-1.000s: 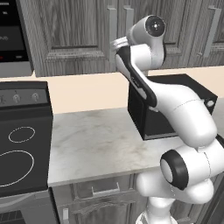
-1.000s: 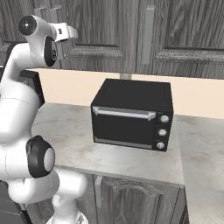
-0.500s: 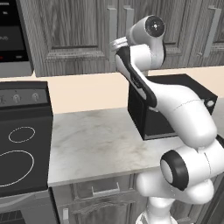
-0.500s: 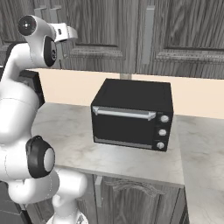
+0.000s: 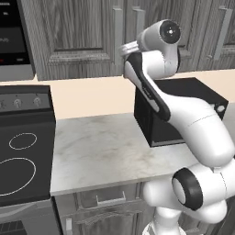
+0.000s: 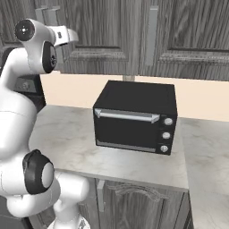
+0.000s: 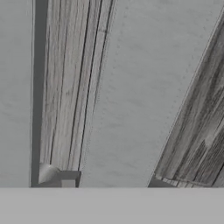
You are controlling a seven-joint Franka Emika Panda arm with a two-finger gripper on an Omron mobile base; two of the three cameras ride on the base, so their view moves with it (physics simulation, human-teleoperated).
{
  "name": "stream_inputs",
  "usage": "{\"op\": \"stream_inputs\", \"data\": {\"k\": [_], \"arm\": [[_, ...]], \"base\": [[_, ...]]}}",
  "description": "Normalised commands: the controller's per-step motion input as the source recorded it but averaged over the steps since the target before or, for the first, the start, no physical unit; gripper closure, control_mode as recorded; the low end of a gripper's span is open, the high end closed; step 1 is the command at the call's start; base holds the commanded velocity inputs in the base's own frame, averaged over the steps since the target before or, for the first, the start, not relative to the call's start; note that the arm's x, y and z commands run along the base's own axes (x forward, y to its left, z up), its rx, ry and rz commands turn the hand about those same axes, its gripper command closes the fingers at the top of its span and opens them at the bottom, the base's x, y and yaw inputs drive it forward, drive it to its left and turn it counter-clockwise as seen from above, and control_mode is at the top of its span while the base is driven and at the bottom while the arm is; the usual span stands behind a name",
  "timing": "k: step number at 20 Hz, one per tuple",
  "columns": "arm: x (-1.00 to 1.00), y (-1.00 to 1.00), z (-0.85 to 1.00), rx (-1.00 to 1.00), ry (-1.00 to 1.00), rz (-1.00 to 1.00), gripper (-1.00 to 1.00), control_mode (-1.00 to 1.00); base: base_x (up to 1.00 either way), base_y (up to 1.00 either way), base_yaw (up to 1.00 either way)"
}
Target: Move the bowls from the cabinet to the plates on the dining table.
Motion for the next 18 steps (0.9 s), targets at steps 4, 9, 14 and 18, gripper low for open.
{"op": "stream_inputs", "data": {"k": [4, 9, 14, 18], "arm": [[-0.34, -0.22, 0.06, 0.00, -0.06, 0.00, 1.00, -1.00], [-0.41, -0.29, 0.05, -0.01, -0.07, 0.00, 1.00, -1.00], [-0.42, -0.39, 0.05, -0.02, -0.05, 0.02, 1.00, -1.00], [-0.43, -0.44, 0.06, -0.02, -0.04, 0.04, 1.00, -1.00]], "base": [[0.00, 0.00, 0.00], [0.00, 0.00, 0.00], [0.00, 0.00, 0.00], [0.00, 0.00, 0.00]]}}
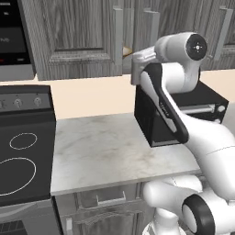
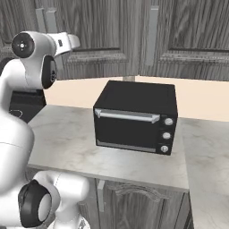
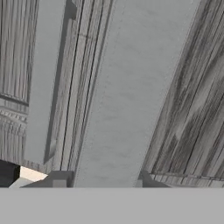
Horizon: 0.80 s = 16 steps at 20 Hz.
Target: Move the bowls from the cabinet to the plates on the dining table.
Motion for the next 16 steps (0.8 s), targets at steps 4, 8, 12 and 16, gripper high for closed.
{"op": "stream_inputs", "data": {"k": [4, 8, 12, 16], "arm": [[-0.40, -0.46, 0.05, -0.01, -0.02, 0.06, 1.00, -1.00], [-0.37, -0.49, 0.05, -0.01, -0.03, 0.09, 1.00, -1.00], [-0.36, -0.50, 0.08, 0.00, -0.02, 0.09, 1.00, -1.00], [-0.40, -0.49, 0.08, 0.00, -0.01, 0.08, 1.00, -1.00]], "base": [[0.00, 0.00, 0.00], [0.00, 0.00, 0.00], [0.00, 0.00, 0.00], [0.00, 0.00, 0.00]]}}
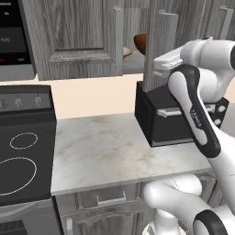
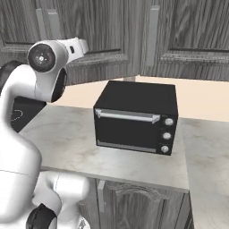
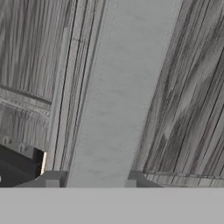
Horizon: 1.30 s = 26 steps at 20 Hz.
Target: Move the bowls from the cabinet to the plates on the dining table.
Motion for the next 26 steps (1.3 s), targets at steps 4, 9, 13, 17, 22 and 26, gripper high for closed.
{"op": "stream_inputs", "data": {"k": [4, 9, 13, 17, 22, 26], "arm": [[-0.39, -0.47, 0.07, 0.00, -0.01, 0.09, 1.00, -1.00], [-0.42, -0.50, 0.03, -0.01, -0.02, 0.09, 1.00, -1.00], [-0.42, -0.51, 0.02, -0.01, -0.03, 0.09, 1.00, -1.00], [-0.41, -0.53, 0.01, -0.01, -0.04, 0.10, 1.00, -1.00], [-0.38, -0.52, 0.00, 0.00, -0.04, 0.11, 1.00, -1.00], [-0.33, -0.51, 0.00, 0.00, -0.04, 0.11, 1.00, -1.00]], "base": [[0.00, 0.00, 0.00], [0.00, 0.00, 0.00], [0.00, 0.00, 0.00], [0.00, 0.00, 0.00], [0.00, 0.00, 0.00], [0.00, 0.00, 0.00]]}}
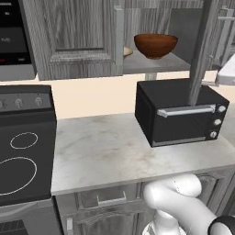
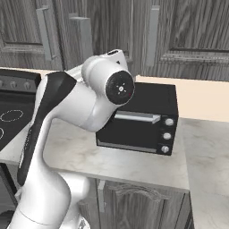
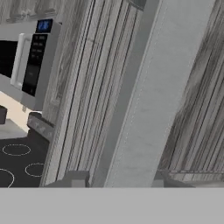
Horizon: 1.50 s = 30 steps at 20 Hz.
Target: Move the bowls from the cabinet to the plates on the dining table.
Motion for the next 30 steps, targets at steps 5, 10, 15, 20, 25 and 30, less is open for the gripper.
{"op": "stream_inputs", "data": {"k": [5, 10, 15, 20, 25, 30], "arm": [[-0.27, -0.49, 0.00, 0.00, -0.04, 0.11, 1.00, -1.00], [-0.11, -0.33, 0.00, 0.00, -0.03, 0.12, 1.00, -1.00], [-0.02, -0.23, -0.01, 0.00, 0.00, 0.11, 1.00, -1.00], [0.00, -0.02, -0.02, 0.00, 0.00, 0.02, 1.00, -1.00], [0.00, -0.01, -0.03, 0.00, 0.00, 0.00, -1.00, -1.00], [0.11, -0.10, -0.13, 0.01, 0.00, -0.04, -1.00, -1.00]], "base": [[0.00, 0.00, 0.00], [0.00, 0.00, 0.00], [0.00, 0.00, 0.00], [0.00, 0.00, 0.00], [0.00, 0.00, 0.00], [0.00, 0.00, 0.00]]}}
